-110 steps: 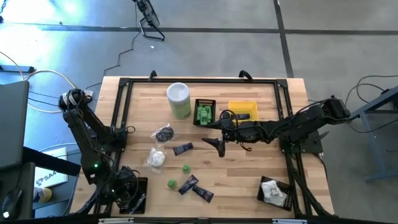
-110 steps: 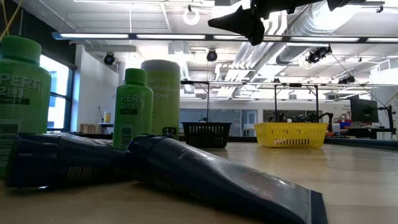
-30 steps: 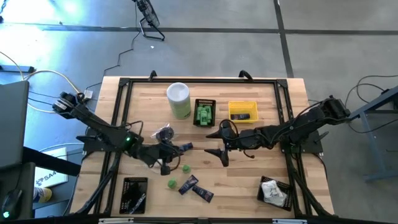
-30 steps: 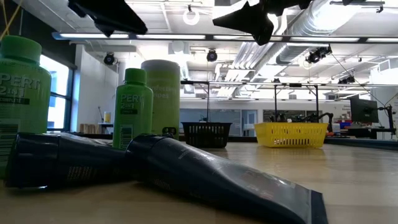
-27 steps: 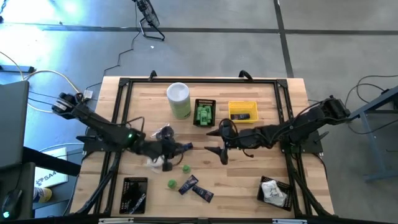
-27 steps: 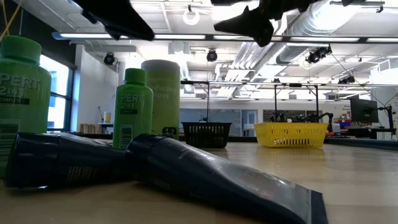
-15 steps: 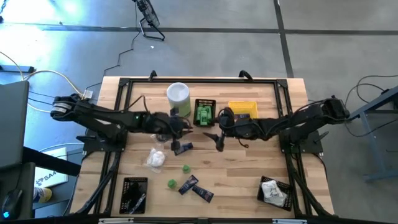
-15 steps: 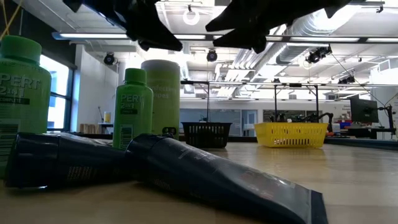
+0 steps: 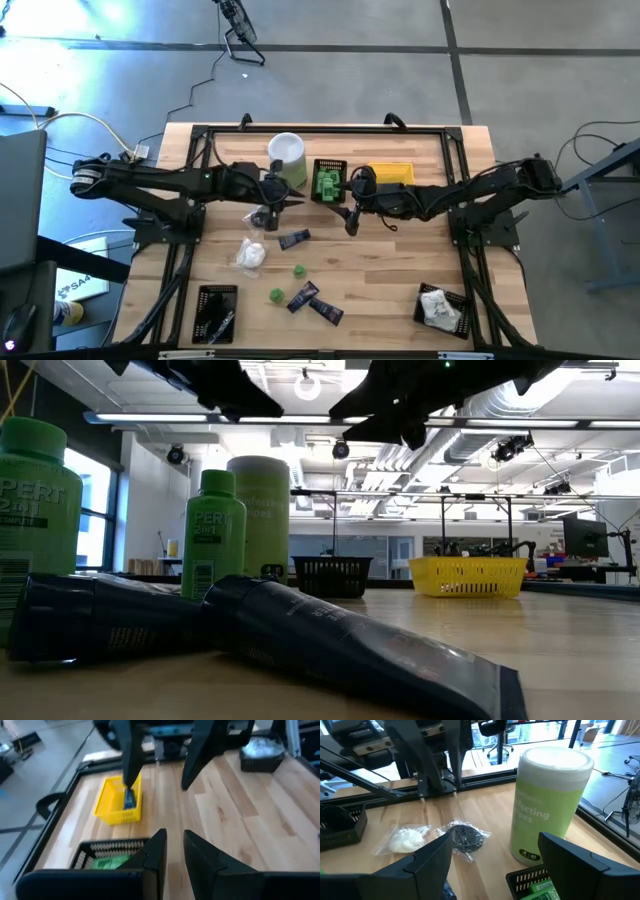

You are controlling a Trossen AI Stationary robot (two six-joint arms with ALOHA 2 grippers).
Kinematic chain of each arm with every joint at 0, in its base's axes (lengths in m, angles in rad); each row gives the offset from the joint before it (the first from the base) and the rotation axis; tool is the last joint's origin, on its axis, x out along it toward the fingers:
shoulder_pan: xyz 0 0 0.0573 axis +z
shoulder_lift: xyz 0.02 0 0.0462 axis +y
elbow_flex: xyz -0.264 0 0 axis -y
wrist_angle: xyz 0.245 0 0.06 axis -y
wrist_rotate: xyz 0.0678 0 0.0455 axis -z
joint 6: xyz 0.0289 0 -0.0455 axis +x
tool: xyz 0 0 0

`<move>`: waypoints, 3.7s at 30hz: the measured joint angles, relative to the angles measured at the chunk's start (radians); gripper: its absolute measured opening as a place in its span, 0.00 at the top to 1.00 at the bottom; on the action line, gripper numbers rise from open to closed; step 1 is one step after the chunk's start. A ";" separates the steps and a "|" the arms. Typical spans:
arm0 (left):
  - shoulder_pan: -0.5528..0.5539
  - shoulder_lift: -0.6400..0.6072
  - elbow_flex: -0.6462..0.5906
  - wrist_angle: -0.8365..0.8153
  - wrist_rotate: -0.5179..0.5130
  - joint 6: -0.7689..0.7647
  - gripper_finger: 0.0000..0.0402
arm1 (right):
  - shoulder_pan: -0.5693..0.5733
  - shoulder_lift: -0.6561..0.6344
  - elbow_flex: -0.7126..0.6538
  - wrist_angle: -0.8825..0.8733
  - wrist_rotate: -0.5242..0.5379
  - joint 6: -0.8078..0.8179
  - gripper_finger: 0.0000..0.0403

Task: Pick & Place Travel size toiletries
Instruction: Put the green shampoo bottle into the top black bin

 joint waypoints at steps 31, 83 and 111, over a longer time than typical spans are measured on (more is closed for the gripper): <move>0.004 -0.545 -0.459 0.191 0.198 -0.080 0.85 | 0.016 0.053 0.000 0.082 -0.290 0.111 0.29; 0.004 -0.576 -0.459 0.057 0.147 -0.112 0.85 | 0.144 0.671 0.136 0.492 -0.447 0.163 0.29; 0.004 -0.576 -0.459 0.030 0.145 -0.160 0.85 | 0.176 0.671 0.136 0.468 -0.311 0.162 0.29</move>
